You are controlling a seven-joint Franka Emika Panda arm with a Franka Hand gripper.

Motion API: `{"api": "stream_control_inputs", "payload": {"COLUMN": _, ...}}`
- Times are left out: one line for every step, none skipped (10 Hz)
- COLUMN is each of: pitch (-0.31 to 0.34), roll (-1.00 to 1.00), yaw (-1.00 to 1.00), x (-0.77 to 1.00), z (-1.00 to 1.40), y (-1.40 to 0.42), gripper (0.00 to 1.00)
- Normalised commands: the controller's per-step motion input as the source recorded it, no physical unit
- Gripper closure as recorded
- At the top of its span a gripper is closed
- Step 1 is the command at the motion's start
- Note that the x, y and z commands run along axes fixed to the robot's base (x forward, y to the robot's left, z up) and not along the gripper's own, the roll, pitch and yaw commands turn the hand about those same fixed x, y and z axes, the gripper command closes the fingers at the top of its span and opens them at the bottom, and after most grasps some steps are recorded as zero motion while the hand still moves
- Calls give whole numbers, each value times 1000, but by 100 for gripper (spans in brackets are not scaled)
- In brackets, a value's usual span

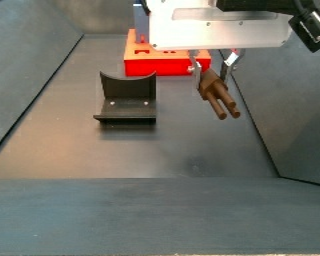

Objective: Pick up the 3 prong object. Move up. Rotate the 3 prong object. Place the 3 prong object on the fixture. Regrasp the 3 prong object. Move to above the board. Insert the 3 prong object.
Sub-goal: Rotate the 3 prong object.

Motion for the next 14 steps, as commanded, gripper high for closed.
{"api": "stream_control_inputs", "payload": {"pitch": -13, "roll": -88, "yaw": -351, "x": 3, "z": -10, "y": 24, "gripper": 100}}
{"api": "stream_control_inputs", "payload": {"pitch": -13, "roll": -88, "yaw": -237, "x": 3, "z": -10, "y": 24, "gripper": 100}}
{"api": "stream_control_inputs", "payload": {"pitch": 0, "roll": 0, "yaw": 0, "x": 0, "z": -1000, "y": 0, "gripper": 100}}
{"api": "stream_control_inputs", "payload": {"pitch": -18, "roll": 2, "yaw": 40, "x": 13, "z": -1000, "y": 2, "gripper": 100}}
{"api": "stream_control_inputs", "payload": {"pitch": -30, "roll": -5, "yaw": 41, "x": 21, "z": -1000, "y": 1, "gripper": 100}}
{"api": "stream_control_inputs", "payload": {"pitch": -30, "roll": -22, "yaw": 35, "x": 23, "z": -1000, "y": 1, "gripper": 100}}
{"api": "stream_control_inputs", "payload": {"pitch": -34, "roll": -31, "yaw": 29, "x": 29, "z": -1000, "y": 3, "gripper": 100}}
{"api": "stream_control_inputs", "payload": {"pitch": -33, "roll": -50, "yaw": 23, "x": 41, "z": -1000, "y": 5, "gripper": 100}}
{"api": "stream_control_inputs", "payload": {"pitch": -29, "roll": -60, "yaw": 21, "x": 44, "z": -929, "y": 5, "gripper": 100}}
{"api": "stream_control_inputs", "payload": {"pitch": -27, "roll": -77, "yaw": 19, "x": 47, "z": -738, "y": 9, "gripper": 100}}
{"api": "stream_control_inputs", "payload": {"pitch": -26, "roll": -93, "yaw": 19, "x": 49, "z": -559, "y": 11, "gripper": 100}}
{"api": "stream_control_inputs", "payload": {"pitch": -30, "roll": -104, "yaw": 20, "x": 44, "z": -435, "y": 9, "gripper": 100}}
{"api": "stream_control_inputs", "payload": {"pitch": -37, "roll": -113, "yaw": 20, "x": 42, "z": -313, "y": 10, "gripper": 100}}
{"api": "stream_control_inputs", "payload": {"pitch": -45, "roll": -121, "yaw": 16, "x": 41, "z": -195, "y": 15, "gripper": 100}}
